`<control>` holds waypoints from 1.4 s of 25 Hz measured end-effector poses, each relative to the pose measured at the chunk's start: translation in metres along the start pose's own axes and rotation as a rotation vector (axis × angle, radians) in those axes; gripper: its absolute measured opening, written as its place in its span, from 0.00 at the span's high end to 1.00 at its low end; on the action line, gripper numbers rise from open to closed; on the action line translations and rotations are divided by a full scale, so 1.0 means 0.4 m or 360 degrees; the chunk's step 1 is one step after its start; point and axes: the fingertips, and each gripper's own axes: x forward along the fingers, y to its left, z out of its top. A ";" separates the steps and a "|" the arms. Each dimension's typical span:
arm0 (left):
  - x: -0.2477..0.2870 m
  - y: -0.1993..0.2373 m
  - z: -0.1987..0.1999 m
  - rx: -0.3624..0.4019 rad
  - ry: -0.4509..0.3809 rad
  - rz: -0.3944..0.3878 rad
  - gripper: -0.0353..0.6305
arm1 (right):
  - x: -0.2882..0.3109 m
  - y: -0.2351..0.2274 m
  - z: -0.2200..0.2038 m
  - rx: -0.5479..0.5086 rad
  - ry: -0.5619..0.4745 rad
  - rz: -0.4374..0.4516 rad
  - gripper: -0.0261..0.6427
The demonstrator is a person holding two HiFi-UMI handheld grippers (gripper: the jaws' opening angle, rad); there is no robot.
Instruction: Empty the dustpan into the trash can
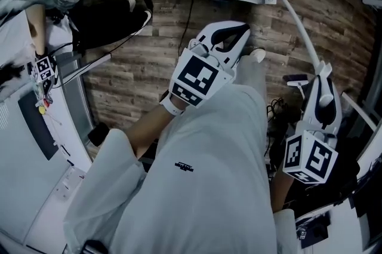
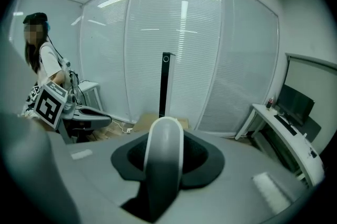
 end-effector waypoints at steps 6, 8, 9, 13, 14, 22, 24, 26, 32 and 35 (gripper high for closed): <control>0.050 -0.036 -0.010 0.0009 0.0042 -0.0008 0.94 | 0.004 -0.083 -0.047 0.0051 0.0036 -0.0036 0.79; 0.071 -0.050 -0.016 0.0004 0.0063 -0.0011 0.94 | 0.010 -0.106 -0.065 0.0051 0.0059 -0.0043 0.79; 0.083 -0.054 -0.017 0.0002 0.0072 -0.0014 0.94 | 0.017 -0.115 -0.073 0.0047 0.0070 -0.0047 0.79; 0.118 -0.055 -0.024 -0.0009 0.0101 -0.0012 0.94 | 0.069 -0.142 -0.104 0.0067 0.0127 -0.0047 0.79; 0.129 -0.055 -0.027 -0.0015 0.0097 -0.0012 0.94 | 0.089 -0.150 -0.109 0.0074 0.0137 -0.0046 0.79; 0.219 -0.059 -0.079 -0.0021 0.0143 0.0007 0.94 | 0.246 -0.202 -0.190 0.0094 0.0216 -0.0044 0.79; 0.241 -0.058 -0.094 -0.0026 0.0160 0.0009 0.94 | 0.288 -0.219 -0.215 0.0105 0.0239 -0.0049 0.79; 0.260 -0.049 -0.109 -0.0030 0.0173 0.0023 0.94 | 0.331 -0.230 -0.246 0.0138 0.0258 -0.0057 0.79; 0.310 -0.031 -0.150 -0.0076 0.0187 0.0081 0.94 | 0.435 -0.268 -0.327 0.0215 0.0325 -0.0090 0.79; 0.336 -0.018 -0.174 -0.0100 0.0203 0.0102 0.94 | 0.464 -0.294 -0.334 0.0229 0.0344 -0.0096 0.79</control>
